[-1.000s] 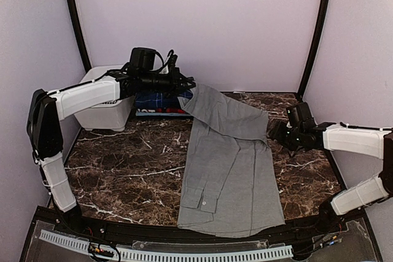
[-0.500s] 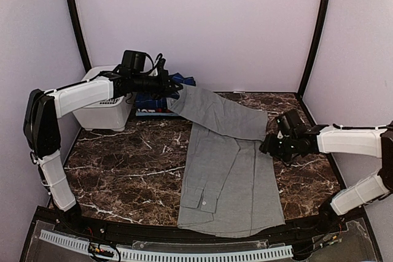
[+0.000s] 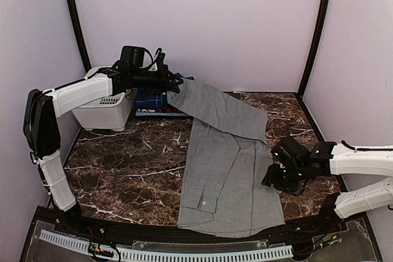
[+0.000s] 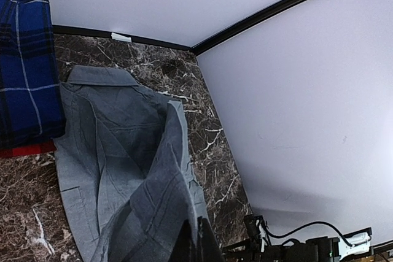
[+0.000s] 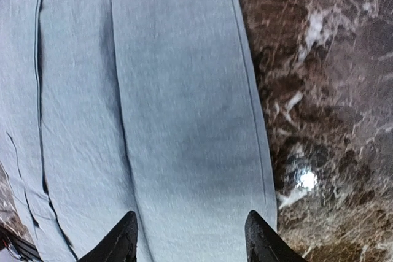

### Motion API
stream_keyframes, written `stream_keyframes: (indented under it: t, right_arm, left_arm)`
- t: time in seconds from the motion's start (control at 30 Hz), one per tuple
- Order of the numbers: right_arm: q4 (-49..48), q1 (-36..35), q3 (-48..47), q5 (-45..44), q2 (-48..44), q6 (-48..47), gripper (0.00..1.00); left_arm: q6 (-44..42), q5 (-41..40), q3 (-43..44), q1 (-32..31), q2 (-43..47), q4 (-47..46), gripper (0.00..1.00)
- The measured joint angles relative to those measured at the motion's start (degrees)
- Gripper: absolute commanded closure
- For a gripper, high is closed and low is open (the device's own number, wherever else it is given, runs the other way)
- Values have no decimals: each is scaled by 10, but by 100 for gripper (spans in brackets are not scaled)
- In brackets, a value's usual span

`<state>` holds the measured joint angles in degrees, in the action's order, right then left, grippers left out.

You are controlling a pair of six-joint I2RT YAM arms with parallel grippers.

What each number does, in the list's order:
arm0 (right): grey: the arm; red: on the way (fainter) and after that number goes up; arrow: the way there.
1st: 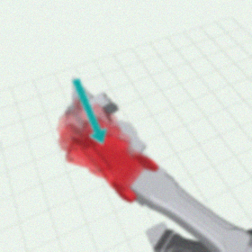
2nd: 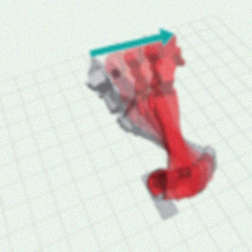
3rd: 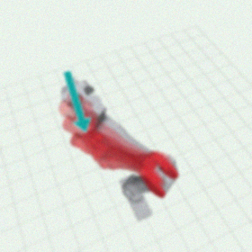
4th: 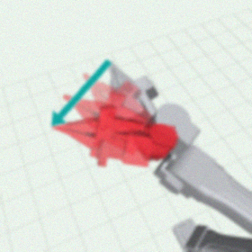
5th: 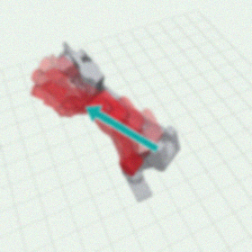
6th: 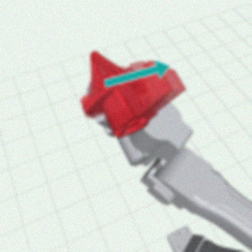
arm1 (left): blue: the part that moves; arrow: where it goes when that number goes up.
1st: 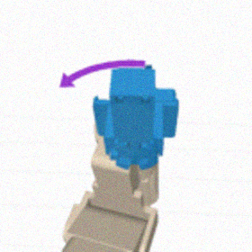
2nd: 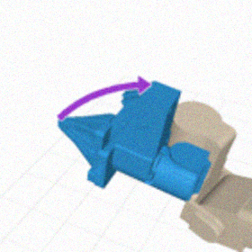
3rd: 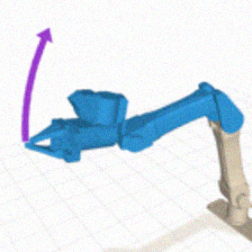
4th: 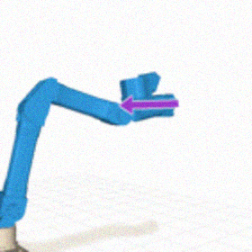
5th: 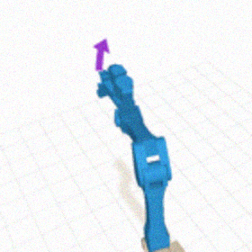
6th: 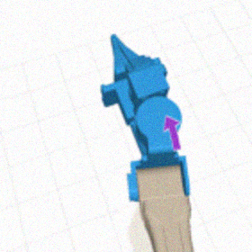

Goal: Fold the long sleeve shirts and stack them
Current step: Pick up the corner of the shirt from the center of the board.

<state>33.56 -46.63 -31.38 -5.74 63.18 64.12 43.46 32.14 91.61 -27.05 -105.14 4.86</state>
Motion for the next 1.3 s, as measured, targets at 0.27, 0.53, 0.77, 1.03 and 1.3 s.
stream_keyframes:
  t: [0.27,0.53,0.77,1.03,1.3]
  right_arm:
    - [91,-85,0,0,-19,79,44]
    - [139,-100,0,2,-41,106,44]
    - [138,-108,0,19,-23,101,46]
    - [100,-117,19,47,-22,90,58]
    - [56,-118,47,70,-24,95,73]
  left_arm:
    - [-2,-6,3,22,9,5,100]
    - [-9,-17,3,67,51,13,100]
    - [-11,-18,-4,91,67,13,100]
    - [-11,-17,-10,98,67,15,100]
    - [-11,-15,-10,99,67,15,100]
